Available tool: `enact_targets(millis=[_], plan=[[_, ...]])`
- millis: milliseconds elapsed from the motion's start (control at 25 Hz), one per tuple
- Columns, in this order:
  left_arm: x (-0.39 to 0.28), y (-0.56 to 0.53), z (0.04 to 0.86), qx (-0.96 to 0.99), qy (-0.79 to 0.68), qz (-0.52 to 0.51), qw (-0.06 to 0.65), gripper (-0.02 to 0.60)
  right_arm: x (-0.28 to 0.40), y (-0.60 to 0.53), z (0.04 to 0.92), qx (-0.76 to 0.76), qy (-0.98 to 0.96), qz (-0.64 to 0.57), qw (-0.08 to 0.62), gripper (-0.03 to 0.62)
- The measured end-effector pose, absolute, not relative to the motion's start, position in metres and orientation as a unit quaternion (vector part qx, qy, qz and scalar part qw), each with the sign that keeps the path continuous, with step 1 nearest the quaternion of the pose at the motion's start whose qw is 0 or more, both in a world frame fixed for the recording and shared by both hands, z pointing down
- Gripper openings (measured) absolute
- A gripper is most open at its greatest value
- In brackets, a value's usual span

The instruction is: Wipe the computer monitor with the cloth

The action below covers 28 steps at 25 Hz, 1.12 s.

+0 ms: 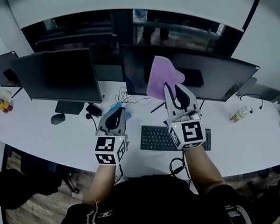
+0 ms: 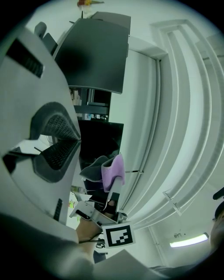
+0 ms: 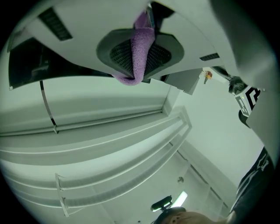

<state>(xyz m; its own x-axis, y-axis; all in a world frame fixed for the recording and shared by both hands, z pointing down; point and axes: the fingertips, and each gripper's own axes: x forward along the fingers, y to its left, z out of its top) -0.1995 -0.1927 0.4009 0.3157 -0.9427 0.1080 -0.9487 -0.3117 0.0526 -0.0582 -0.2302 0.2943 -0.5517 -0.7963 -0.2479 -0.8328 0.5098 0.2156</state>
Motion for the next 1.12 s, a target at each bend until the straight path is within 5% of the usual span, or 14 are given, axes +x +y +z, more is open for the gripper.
enact_targets(millis=[1120], plan=[[-0.289, -0.203, 0.419, 0.829, -0.555, 0.001, 0.075, 0.012, -0.211, -0.313, 0.216, -0.487, 0.824, 0.287, -0.031, 0.077]])
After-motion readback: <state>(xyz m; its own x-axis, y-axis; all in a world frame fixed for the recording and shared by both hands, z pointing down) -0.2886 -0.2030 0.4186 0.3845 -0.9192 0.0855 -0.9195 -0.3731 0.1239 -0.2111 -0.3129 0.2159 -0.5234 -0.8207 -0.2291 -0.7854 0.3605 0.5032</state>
